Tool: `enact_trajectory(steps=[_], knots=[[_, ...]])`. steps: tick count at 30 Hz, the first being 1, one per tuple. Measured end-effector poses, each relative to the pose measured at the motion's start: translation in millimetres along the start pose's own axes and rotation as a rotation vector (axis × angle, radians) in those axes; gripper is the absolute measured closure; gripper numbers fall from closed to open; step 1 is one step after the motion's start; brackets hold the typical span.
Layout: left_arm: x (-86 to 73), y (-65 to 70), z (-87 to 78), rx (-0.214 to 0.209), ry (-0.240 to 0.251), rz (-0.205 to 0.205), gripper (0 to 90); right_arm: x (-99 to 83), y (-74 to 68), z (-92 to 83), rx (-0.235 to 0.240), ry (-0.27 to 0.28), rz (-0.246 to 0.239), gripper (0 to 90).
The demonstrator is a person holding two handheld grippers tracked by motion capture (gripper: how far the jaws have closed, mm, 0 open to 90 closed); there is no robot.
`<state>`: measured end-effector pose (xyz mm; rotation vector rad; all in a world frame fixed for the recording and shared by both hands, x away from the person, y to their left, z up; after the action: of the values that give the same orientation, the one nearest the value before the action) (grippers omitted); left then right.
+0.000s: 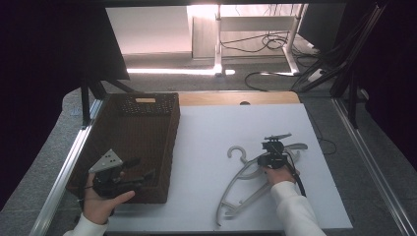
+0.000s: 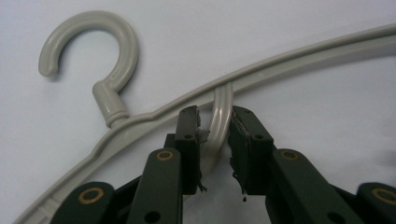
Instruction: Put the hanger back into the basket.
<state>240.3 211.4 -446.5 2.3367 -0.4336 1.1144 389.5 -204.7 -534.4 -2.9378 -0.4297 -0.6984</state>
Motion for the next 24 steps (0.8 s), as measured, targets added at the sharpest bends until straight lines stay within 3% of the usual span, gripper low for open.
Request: enact_trajectory(steps=[11,24], knots=[[-0.5,-1.2,0.5,0.004,-0.001,-0.005,28.1,1.8,6.3,0.3,0.042,0.006,0.059,77.7],[-0.9,-1.7,0.5,0.008,-0.002,-0.006,28.1,0.3,11.1,-2.1,0.052,0.039,0.055,80.7]])
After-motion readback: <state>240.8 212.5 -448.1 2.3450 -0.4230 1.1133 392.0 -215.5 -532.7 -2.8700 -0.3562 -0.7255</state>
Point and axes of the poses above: each handheld gripper's, and its own axes: z roughly forward along the jaws, x roughly out of its top, y roughly to its right, the point moved 4 cm from there along z, roughly forward along the jaws, and after that the axes turned 9 degrees about -z, right-handed, at the moved point
